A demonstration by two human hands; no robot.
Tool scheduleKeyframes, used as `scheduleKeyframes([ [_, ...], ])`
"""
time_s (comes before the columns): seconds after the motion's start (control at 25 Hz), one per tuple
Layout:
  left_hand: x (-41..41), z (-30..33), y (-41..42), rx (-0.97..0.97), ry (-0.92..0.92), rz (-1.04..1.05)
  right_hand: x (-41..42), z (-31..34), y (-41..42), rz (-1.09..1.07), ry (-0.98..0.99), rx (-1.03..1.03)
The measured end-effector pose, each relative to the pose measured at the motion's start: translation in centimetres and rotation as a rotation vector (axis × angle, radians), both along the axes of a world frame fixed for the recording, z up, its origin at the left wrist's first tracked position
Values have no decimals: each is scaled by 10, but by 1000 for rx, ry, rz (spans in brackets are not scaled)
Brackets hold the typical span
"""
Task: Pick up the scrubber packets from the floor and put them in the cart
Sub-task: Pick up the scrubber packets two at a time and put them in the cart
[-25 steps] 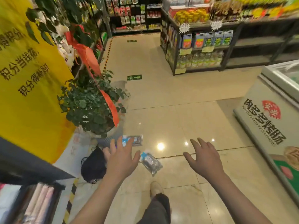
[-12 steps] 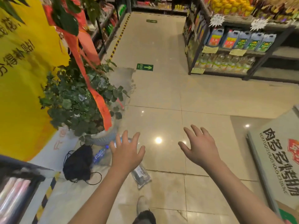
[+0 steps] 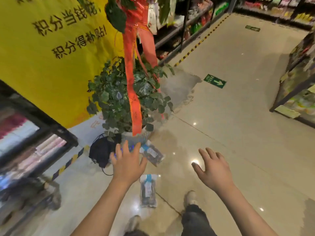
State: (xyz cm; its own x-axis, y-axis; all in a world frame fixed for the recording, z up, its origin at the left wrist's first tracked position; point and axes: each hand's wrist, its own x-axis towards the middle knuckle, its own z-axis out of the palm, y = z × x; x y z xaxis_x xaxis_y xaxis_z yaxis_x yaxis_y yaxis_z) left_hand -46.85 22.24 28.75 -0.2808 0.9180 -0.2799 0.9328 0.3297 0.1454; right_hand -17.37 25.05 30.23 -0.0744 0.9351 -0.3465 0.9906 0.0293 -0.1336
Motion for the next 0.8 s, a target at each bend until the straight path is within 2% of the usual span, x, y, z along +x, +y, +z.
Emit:
scheduleKeyframes([
  [0.12, 33, -6, 0, -44, -37, 215, 32, -14, 47, 179, -21, -103],
  [0.28, 56, -19, -4, -87, -1, 366, 42, -29, 93, 401, -76, -204],
  [0.48, 62, -84, -4, -210, -66, 506, 18, -86, 127, 548, -141, -314],
  [0.68, 38, -232, 9, -264, -117, 558, -44, -230, 152, 695, -218, -419],
  [0.8, 22, -386, 10, -319, -162, 582, -82, -385, 165, 757, -247, -461],
])
